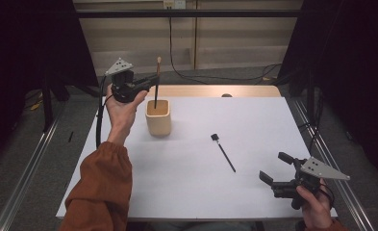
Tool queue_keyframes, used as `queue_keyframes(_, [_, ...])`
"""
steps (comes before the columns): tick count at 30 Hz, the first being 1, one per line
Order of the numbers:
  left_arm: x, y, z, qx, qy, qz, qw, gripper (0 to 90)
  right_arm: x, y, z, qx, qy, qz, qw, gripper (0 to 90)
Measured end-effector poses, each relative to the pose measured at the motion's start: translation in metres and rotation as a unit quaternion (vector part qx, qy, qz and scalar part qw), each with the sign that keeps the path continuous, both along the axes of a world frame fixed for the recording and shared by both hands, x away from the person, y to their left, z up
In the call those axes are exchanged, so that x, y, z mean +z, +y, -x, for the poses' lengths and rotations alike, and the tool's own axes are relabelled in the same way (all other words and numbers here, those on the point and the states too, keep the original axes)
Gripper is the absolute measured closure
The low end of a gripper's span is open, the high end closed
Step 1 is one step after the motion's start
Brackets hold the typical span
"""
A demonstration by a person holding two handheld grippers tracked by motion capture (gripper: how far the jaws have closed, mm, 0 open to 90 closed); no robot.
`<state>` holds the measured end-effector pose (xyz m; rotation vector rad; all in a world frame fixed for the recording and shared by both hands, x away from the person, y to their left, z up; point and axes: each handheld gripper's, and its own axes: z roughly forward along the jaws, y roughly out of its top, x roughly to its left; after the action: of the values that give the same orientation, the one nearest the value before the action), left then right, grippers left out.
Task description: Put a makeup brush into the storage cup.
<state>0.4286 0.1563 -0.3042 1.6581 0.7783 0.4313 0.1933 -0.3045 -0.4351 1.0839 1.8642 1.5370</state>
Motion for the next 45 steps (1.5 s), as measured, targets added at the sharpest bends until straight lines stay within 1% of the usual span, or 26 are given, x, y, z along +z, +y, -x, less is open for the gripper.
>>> queue_keyframes(4, [0.002,-0.002,-0.004,0.003,-0.002,0.002,1.0,83.8,0.0,0.0,0.0,0.0,0.0,0.0,1.0,0.0])
queue_keyframes(5, [0.002,-0.002,-0.005,0.007,-0.003,-0.001,1.0,83.9,0.0,0.0,0.0,0.001,0.001,0.0,1.0,0.0])
queue_keyframes(7, [0.003,-0.001,-0.009,0.012,-0.003,0.003,0.9999,83.8,0.0,0.0,0.0,0.0,0.0,-0.002,1.0,0.0])
queue_keyframes(8, [0.003,0.0,-0.01,0.015,-0.001,-0.002,0.9999,83.8,0.0,0.0,0.0,-0.001,0.0,-0.001,1.0,0.0])
queue_keyframes(10, [0.002,0.0,-0.014,0.019,0.0,-0.007,0.9998,83.8,0.0,0.0,0.0,-0.001,-0.001,-0.002,1.0,0.0])
queue_keyframes(13, [-0.001,0.001,-0.017,0.022,0.002,0.0,0.9998,83.8,0.0,0.0,0.0,-0.001,-0.001,-0.002,1.0,0.0])
queue_keyframes(14, [-0.002,0.001,-0.018,0.023,0.0,-0.002,0.9997,83.8,0.0,0.0,0.0,-0.001,-0.001,-0.002,1.0,0.0])
queue_keyframes(17, [-0.002,0.002,-0.019,0.019,-0.001,-0.008,0.9998,83.8,-0.001,0.0,0.0,0.0,0.001,0.001,1.0,0.0])
queue_keyframes(19, [-0.004,0.002,-0.019,0.019,0.0,-0.006,0.9998,83.8,-0.001,0.0,-0.001,-0.001,0.002,-0.001,1.0,0.0])
queue_keyframes(20, [-0.004,0.002,-0.019,0.021,-0.002,-0.013,0.9997,83.9,-0.001,0.0,-0.001,0.0,0.002,0.0,1.0,0.0])
queue_keyframes(21, [-0.005,0.002,-0.02,0.02,-0.001,-0.014,0.9997,83.8,-0.001,0.0,-0.001,-0.001,0.002,0.0,1.0,0.0])
queue_keyframes(24, [-0.008,0.001,-0.022,0.013,0.003,-0.009,0.9999,83.8,-0.001,0.0,-0.001,-0.001,0.002,-0.001,1.0,0.0])
queue_keyframes(26, [-0.01,0.0,-0.024,0.012,0.011,-0.006,0.9999,83.8,-0.001,0.0,-0.001,-0.002,0.002,-0.001,1.0,0.0])
queue_keyframes(27, [-0.01,-0.001,-0.024,0.01,0.009,-0.012,0.9998,83.8,-0.002,0.0,-0.001,0.0,0.003,-0.001,1.0,0.0])
queue_keyframes(29, [-0.011,-0.001,-0.024,0.005,0.009,-0.012,0.9999,83.8,-0.002,0.0,0.0,0.002,0.006,0.0,1.0,0.0])
queue_keyframes(31, [-0.013,-0.001,-0.025,0.007,0.01,-0.012,0.9999,83.9,-0.002,0.0,-0.001,0.002,0.004,0.0,1.0,0.0])
queue_keyframes(32, [-0.014,0.0,-0.025,0.007,0.011,-0.009,0.9999,83.8,-0.002,0.0,0.0,0.002,0.005,0.0,1.0,0.0])
queue_keyframes(36, [-0.02,0.001,-0.026,0.011,0.016,-0.012,0.9997,83.8,-0.002,0.0,0.0,0.001,0.002,0.001,1.0,0.0])
queue_keyframes(38, [-0.024,0.002,-0.026,0.01,0.016,-0.011,0.9998,83.8,-0.002,-0.001,0.0,0.001,0.002,0.001,1.0,0.0])
queue_keyframes(39, [-0.027,0.002,-0.026,0.013,0.019,-0.007,0.9997,83.9,-0.002,-0.001,0.0,0.001,0.002,0.001,1.0,0.0])
queue_keyframes(42, [-0.031,0.002,-0.026,0.012,0.022,-0.01,0.9996,83.8,-0.001,0.0,0.0,0.002,0.003,0.0,1.0,0.0])
queue_keyframes(43, [-0.033,0.001,-0.026,0.008,0.022,-0.008,0.9997,83.8,-0.002,0.0,0.0,0.002,0.003,-0.001,1.0,0.0])
queue_keyframes(45, [-0.036,0.001,-0.026,0.007,0.022,-0.013,0.9996,83.8,-0.001,0.0,0.0,0.001,0.002,-0.001,1.0,0.0])
